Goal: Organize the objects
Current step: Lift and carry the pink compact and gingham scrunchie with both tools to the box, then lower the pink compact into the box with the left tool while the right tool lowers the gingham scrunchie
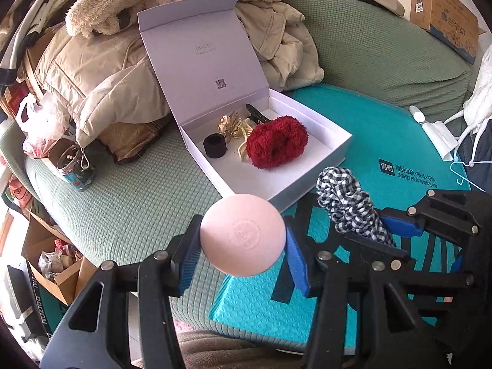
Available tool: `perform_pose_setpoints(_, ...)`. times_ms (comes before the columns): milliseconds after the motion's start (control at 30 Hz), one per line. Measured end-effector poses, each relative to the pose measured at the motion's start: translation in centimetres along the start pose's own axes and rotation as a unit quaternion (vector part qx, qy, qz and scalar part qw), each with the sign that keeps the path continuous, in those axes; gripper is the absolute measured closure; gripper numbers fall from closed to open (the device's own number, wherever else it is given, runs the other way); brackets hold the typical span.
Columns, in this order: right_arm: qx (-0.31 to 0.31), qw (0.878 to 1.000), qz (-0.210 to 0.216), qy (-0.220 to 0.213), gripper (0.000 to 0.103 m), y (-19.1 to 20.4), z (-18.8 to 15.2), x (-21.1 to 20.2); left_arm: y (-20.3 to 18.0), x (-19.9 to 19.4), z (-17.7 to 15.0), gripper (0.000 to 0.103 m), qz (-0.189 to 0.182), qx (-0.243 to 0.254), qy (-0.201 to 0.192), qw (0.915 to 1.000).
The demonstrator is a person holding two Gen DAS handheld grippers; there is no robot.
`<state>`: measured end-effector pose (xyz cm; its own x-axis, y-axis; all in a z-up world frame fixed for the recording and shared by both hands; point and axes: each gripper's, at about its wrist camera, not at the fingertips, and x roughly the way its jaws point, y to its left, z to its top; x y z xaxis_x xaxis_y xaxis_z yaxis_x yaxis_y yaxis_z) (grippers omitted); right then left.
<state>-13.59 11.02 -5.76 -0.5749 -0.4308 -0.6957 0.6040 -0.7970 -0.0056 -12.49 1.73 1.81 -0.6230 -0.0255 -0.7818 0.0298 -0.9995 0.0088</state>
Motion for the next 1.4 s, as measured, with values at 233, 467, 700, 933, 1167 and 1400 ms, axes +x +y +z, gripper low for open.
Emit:
perform_pose_setpoints(233, -0.004, 1.0, -0.005, -0.002, 0.083, -1.8, 2.7, 2.0, 1.7, 3.0, 3.3, 0.054, -0.004, 0.005, 0.002, 1.0)
perform_pose_setpoints(467, -0.006, 1.0, -0.012, -0.009, 0.083, -3.3, 4.8, 3.9, 2.0, 5.4, 5.9, 0.054, -0.009, 0.017, 0.009, 0.9998)
perform_pose_setpoints(700, -0.007, 1.0, -0.013, -0.013, 0.083, -4.9, 6.7, 5.3, 2.5, 7.4, 9.0, 0.054, -0.012, 0.026, 0.004, 0.9996)
perform_pose_setpoints(933, -0.005, 1.0, -0.024, -0.013, 0.083, -7.0, 8.6, 6.9, 3.2, 9.7, 11.7, 0.054, -0.021, 0.026, -0.001, 0.9994)
perform_pose_setpoints(1167, -0.001, 0.999, -0.031, -0.016, 0.083, -9.3, 10.1, 8.6, 3.7, 12.5, 13.7, 0.054, -0.026, 0.035, 0.007, 0.9991)
perform_pose_setpoints(1400, 0.001, 0.999, -0.045, -0.016, 0.083, -11.3, 11.3, 10.1, 4.4, 14.9, 15.2, 0.054, -0.025, 0.041, 0.008, 0.9988)
